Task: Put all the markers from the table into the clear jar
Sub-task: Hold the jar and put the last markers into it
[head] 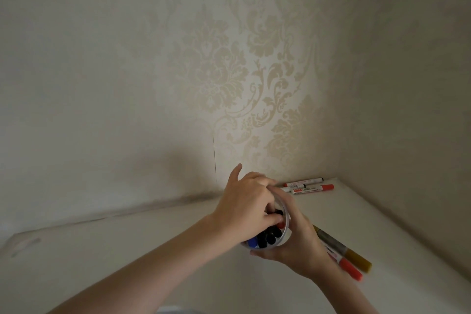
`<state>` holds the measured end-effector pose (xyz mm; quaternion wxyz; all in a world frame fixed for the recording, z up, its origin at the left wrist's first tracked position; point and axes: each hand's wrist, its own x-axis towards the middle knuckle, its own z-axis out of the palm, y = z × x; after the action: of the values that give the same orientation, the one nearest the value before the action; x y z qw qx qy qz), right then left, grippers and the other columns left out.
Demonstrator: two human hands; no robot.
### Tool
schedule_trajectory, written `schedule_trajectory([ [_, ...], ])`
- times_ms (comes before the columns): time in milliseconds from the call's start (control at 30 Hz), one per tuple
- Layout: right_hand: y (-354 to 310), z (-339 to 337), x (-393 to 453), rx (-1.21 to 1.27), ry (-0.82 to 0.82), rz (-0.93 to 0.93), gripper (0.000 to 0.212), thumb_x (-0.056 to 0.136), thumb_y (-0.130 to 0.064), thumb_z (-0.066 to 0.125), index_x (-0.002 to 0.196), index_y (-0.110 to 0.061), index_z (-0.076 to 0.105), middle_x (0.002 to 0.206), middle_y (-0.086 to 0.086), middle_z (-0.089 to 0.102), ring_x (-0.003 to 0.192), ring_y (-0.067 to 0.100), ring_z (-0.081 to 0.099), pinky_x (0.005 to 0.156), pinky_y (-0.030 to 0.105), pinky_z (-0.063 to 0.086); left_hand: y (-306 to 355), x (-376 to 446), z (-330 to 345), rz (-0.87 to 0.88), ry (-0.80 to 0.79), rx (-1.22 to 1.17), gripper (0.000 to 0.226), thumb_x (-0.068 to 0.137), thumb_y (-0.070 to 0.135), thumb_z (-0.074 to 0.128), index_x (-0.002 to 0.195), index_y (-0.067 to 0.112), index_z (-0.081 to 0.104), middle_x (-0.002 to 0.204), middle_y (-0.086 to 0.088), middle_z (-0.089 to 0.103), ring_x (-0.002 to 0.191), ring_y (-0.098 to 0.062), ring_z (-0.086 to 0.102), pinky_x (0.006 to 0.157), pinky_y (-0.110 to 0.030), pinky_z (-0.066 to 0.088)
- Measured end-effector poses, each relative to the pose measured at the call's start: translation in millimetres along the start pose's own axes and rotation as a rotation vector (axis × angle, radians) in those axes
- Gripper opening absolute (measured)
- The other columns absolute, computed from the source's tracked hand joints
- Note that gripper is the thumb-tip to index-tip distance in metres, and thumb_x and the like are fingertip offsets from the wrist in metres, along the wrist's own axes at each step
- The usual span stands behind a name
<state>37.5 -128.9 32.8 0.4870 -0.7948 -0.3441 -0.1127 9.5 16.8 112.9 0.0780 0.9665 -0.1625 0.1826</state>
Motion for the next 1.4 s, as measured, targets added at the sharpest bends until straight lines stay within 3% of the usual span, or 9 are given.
schedule_trajectory([
  [267, -0.9, -2.2, 4.9, 0.011, -0.008, -0.004, 0.112, 0.052, -0.031, 0.095, 0.142, -0.042, 0.029, 0.140, -0.023, 0.046, 0.129, 0.002, 0.048, 0.101, 0.034, 0.051, -23.5, -12.0, 1.0, 0.324, 0.049, 0.028, 0.030, 0.090, 0.022, 0.066, 0.116, 0.037, 0.069, 0.155, 0.003, 0.036, 0.141, -0.020, 0.033, 0.117, -0.039, 0.027],
  [400, -4.2, -0.7, 8.9, -0.007, -0.049, -0.035, 0.110, 0.056, -0.030, 0.093, 0.142, -0.042, 0.027, 0.144, -0.031, 0.036, 0.132, -0.004, 0.042, 0.105, 0.031, 0.047, -31.3, -10.5, -2.8, 0.343, 0.025, 0.216, 0.029, 0.094, 0.035, 0.051, 0.118, 0.044, 0.064, 0.157, -0.003, 0.028, 0.144, -0.029, 0.028, 0.116, -0.045, 0.028],
  [600, -0.8, -2.2, 9.7, -0.010, -0.044, -0.026, 0.109, 0.053, -0.029, 0.095, 0.141, -0.041, 0.031, 0.135, -0.033, 0.043, 0.128, -0.001, 0.046, 0.098, 0.030, 0.052, -40.7, -5.8, -6.3, 0.261, 0.198, 0.172, 0.028, 0.087, 0.049, 0.061, 0.093, 0.025, 0.075, 0.124, 0.003, 0.066, 0.121, -0.019, 0.057, 0.095, -0.034, 0.049],
  [733, -1.8, 1.1, 11.8, -0.027, -0.060, -0.031, 0.109, 0.053, -0.032, 0.094, 0.141, -0.043, 0.031, 0.136, -0.031, 0.043, 0.130, 0.003, 0.044, 0.100, 0.036, 0.052, -40.4, -6.0, -4.4, 0.115, 0.316, 0.114, 0.019, 0.070, 0.023, 0.084, 0.061, 0.019, 0.067, 0.080, 0.009, 0.072, 0.075, -0.015, 0.067, 0.058, -0.026, 0.050],
  [833, 0.5, 1.6, 11.1, -0.027, -0.054, -0.019, 0.110, 0.052, -0.032, 0.094, 0.140, -0.049, 0.030, 0.138, -0.031, 0.041, 0.131, 0.004, 0.044, 0.102, 0.038, 0.050, -45.8, -9.6, 1.1, 0.099, 0.318, 0.020, 0.017, 0.071, 0.010, 0.075, 0.064, 0.016, 0.061, 0.075, 0.008, 0.070, 0.063, -0.018, 0.065, 0.047, -0.031, 0.052],
  [1000, 4.7, -0.6, 10.6, 0.018, -0.065, -0.025, 0.110, 0.053, -0.021, 0.095, 0.140, -0.043, 0.033, 0.135, -0.028, 0.045, 0.128, 0.009, 0.049, 0.097, 0.035, 0.053, -58.9, -20.9, -16.6, 0.143, 0.021, -0.182, 0.036, 0.091, 0.053, 0.051, 0.104, 0.027, 0.071, 0.126, 0.013, 0.063, 0.110, -0.006, 0.063, 0.087, -0.032, 0.054],
  [1167, 0.0, -5.0, 16.7, 0.111, -0.119, -0.012, 0.111, 0.053, -0.016, 0.095, 0.142, -0.037, 0.032, 0.137, -0.029, 0.043, 0.130, 0.002, 0.045, 0.099, 0.023, 0.049, -63.6, -41.0, -15.3, 0.095, -0.270, -0.420, 0.109, 0.058, 0.058, 0.085, 0.141, 0.061, 0.014, 0.154, 0.035, 0.011, 0.140, 0.011, 0.022, 0.112, -0.015, 0.026],
  [1267, -0.7, -9.3, 23.1, 0.083, -0.182, 0.089, 0.123, 0.051, -0.021, 0.096, 0.146, -0.043, 0.021, 0.140, -0.031, 0.041, 0.131, -0.006, 0.041, 0.103, 0.018, 0.044, -59.4, -33.4, 4.5, 0.059, -0.159, -0.554, 0.131, 0.056, 0.037, 0.094, 0.147, 0.054, 0.002, 0.152, 0.030, 0.024, 0.139, 0.010, 0.026, 0.114, -0.017, 0.029],
  [1400, 24.2, -47.3, 4.9, -0.250, -0.177, 0.315, 0.114, 0.058, -0.047, 0.088, 0.147, -0.047, 0.017, 0.148, -0.025, 0.030, 0.136, 0.001, 0.032, 0.111, 0.028, 0.034, -52.3, -24.7, 22.7, -0.006, -0.001, -0.678, 0.115, 0.055, 0.028, 0.094, 0.146, 0.038, 0.025, 0.144, 0.025, 0.041, 0.134, 0.006, 0.039, 0.111, -0.027, 0.039],
])
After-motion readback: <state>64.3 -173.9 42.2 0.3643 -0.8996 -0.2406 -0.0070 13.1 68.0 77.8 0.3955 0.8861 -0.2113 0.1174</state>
